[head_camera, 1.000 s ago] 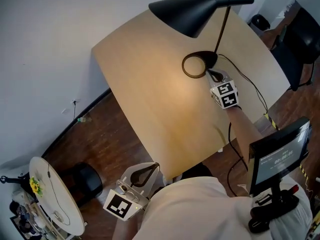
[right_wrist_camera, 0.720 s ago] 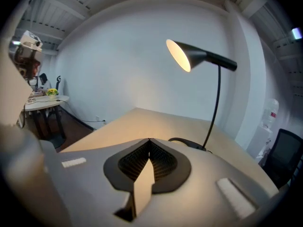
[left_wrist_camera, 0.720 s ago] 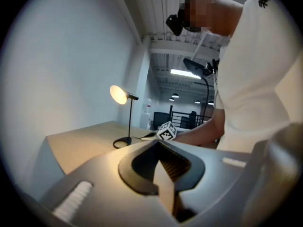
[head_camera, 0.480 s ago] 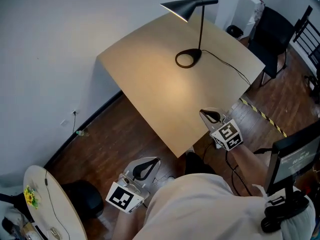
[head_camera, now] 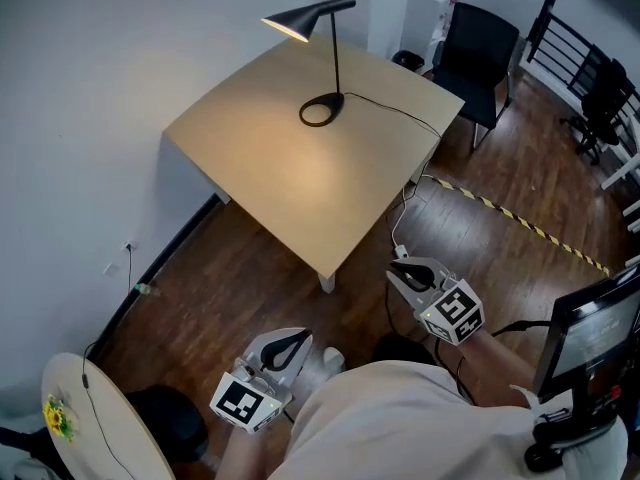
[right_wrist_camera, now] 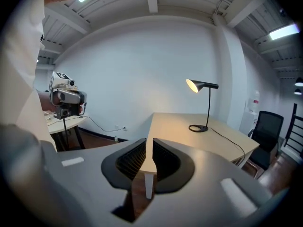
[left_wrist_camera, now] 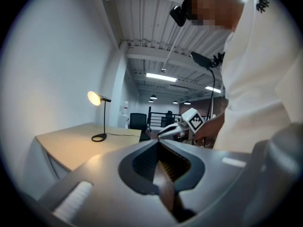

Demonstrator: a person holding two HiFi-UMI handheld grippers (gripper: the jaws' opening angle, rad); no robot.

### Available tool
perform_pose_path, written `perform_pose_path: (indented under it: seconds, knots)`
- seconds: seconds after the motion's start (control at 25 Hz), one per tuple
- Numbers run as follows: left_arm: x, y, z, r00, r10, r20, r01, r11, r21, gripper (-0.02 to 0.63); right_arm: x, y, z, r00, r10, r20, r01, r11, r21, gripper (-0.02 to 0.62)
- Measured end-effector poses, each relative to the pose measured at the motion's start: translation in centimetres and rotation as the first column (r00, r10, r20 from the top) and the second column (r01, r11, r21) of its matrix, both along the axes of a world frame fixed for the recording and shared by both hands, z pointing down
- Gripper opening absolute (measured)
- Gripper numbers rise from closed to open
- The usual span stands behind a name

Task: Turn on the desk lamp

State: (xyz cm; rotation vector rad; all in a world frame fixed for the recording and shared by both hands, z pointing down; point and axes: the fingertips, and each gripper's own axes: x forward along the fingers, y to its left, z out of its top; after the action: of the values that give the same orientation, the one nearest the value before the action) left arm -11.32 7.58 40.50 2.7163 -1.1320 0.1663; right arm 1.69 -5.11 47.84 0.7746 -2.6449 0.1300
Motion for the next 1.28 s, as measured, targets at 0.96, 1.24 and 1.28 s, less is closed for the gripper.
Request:
perform_pose_path:
  seconds: [0.96, 1.24, 1.28]
  knots:
    - [19.1, 15.5, -2.2, 0.994, 0.107, 0.006, -0.107, 0.994, -0.023, 0.017, 18.4, 20.0, -2.9, 0.989, 0.090, 0.113, -0.089, 0.996, -0.012, 0.044]
    - [17.5, 17.3, -4.4, 0.984, 0.176, 0.039, -0.178, 0.983, 0.043, 0.017, 17.3, 22.7, -6.1, 0.970, 0.156, 0.188, -0.165, 0.986, 0.036, 0.044]
    - [17.3, 17.8, -4.3, 0.982, 0.186, 0.036, -0.188, 0.981, 0.043, 0.017, 17.1, 23.2, -6.6, 0.967, 0.166, 0.192, -0.177, 0.983, 0.040, 0.044]
